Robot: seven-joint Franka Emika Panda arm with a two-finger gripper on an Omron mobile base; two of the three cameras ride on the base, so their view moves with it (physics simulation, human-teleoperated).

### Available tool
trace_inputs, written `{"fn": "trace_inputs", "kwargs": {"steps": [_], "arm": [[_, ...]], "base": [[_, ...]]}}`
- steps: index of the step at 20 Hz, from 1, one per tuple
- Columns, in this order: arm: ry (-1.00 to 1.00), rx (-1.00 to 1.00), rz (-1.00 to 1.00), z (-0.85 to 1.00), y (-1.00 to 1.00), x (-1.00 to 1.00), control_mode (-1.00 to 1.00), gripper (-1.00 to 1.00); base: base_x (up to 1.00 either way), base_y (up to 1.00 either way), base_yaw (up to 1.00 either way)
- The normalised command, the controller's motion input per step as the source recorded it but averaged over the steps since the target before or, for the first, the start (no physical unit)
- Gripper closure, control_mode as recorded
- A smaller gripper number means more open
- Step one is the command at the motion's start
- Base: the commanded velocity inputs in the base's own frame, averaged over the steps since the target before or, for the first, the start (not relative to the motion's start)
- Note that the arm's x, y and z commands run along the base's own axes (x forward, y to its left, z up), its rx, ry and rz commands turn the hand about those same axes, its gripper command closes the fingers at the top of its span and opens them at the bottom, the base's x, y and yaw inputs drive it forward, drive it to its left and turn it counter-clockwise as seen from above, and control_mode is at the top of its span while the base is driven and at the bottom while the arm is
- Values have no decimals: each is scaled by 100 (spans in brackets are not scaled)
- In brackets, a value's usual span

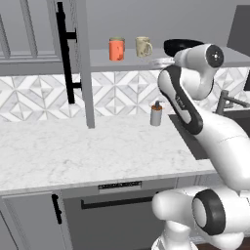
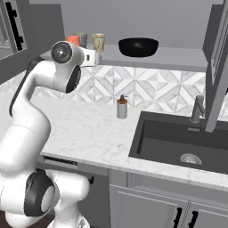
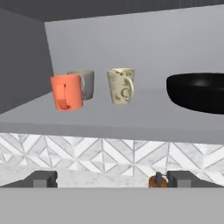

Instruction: Gather all objects into one cabinet and sort the glasses and bowls to opposite sides.

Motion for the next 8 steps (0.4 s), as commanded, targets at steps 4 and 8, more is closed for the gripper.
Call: {"fn": "trace_inputs", "kwargs": {"steps": [4,8], "arm": [[0,4,-21,34,-49,-10,-100,-100],[0,6,-23,26,-51,-27,-100,-100]], "base": [[0,0,0],[0,0,0]]}}
